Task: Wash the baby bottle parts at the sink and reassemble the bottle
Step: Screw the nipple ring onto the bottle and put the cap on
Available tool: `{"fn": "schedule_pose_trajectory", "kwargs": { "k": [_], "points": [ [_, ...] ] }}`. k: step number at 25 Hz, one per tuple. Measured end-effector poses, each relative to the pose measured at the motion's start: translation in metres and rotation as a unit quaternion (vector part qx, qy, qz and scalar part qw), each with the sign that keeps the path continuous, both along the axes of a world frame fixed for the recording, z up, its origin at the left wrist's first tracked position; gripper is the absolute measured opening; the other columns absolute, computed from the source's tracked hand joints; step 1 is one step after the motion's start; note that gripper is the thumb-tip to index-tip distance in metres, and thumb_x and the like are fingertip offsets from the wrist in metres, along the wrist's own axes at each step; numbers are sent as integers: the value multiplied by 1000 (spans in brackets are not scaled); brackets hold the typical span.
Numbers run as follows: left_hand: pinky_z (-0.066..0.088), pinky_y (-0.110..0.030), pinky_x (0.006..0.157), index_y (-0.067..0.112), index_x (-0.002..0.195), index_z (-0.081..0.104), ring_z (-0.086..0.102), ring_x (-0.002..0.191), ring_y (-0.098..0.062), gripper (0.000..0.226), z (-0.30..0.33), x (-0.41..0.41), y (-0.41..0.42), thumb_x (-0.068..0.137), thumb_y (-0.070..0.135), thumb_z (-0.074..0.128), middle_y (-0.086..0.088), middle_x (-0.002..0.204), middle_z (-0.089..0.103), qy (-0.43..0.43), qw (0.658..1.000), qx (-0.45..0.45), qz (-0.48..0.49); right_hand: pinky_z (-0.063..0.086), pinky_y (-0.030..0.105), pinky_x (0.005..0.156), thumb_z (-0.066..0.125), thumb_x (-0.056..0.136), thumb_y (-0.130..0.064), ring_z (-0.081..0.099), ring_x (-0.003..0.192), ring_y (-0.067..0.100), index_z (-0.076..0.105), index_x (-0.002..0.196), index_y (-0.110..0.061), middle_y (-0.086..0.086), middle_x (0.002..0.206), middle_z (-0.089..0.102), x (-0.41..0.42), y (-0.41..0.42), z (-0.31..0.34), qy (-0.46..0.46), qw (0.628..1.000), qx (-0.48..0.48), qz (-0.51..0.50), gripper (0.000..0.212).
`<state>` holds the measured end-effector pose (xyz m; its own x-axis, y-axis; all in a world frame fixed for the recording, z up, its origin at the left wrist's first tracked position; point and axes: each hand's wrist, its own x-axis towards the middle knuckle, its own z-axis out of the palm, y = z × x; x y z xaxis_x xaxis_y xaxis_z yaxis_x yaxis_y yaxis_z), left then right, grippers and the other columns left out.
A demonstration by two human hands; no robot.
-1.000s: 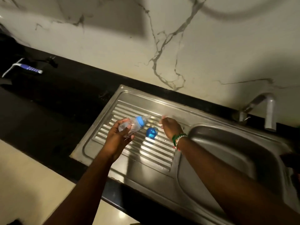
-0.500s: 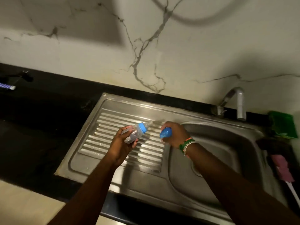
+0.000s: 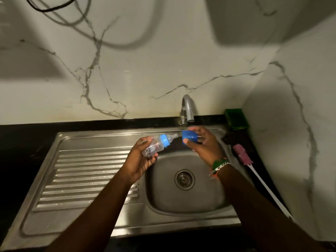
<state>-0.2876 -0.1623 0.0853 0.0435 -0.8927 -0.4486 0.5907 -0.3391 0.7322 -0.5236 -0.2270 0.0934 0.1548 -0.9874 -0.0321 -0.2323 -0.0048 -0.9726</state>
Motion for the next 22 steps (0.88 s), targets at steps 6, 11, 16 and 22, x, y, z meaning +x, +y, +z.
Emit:
{"fn": "schedule_pose_trajectory", "kwargs": {
  "k": [6,11,16,22],
  "points": [
    [52,-26,59,18,109,64,62,70,-19,10,19,-40,-3,100,20,58,-10,98,71,-44,996,-45,-56,57,28,89,86,78,-14,68,109,10,67,120,-23,-5,122,69,-24,6,24,43,989,-77,116,47],
    [55,-26,61,16,110,61,64,75,-19,12,23,-54,-2,98,17,62,-14,106,68,-59,995,-58,-63,61,39,89,90,73,-16,70,105,14,68,116,-25,-4,119,69,-35,4,27,46,987,-73,132,49],
    [57,-25,63,15,113,59,67,85,-20,19,26,-63,-2,95,17,66,-16,115,64,-79,994,-52,-60,62,43,88,95,64,-16,73,98,13,71,109,-27,-4,113,72,-41,-1,29,52,989,-47,128,52],
    [57,-27,64,12,118,60,65,91,-23,42,22,-74,2,81,28,75,-16,119,63,-114,989,-66,-66,60,48,91,97,57,-27,74,99,15,72,105,-29,-2,109,76,-52,2,23,39,991,-25,127,55]
  ]
}}
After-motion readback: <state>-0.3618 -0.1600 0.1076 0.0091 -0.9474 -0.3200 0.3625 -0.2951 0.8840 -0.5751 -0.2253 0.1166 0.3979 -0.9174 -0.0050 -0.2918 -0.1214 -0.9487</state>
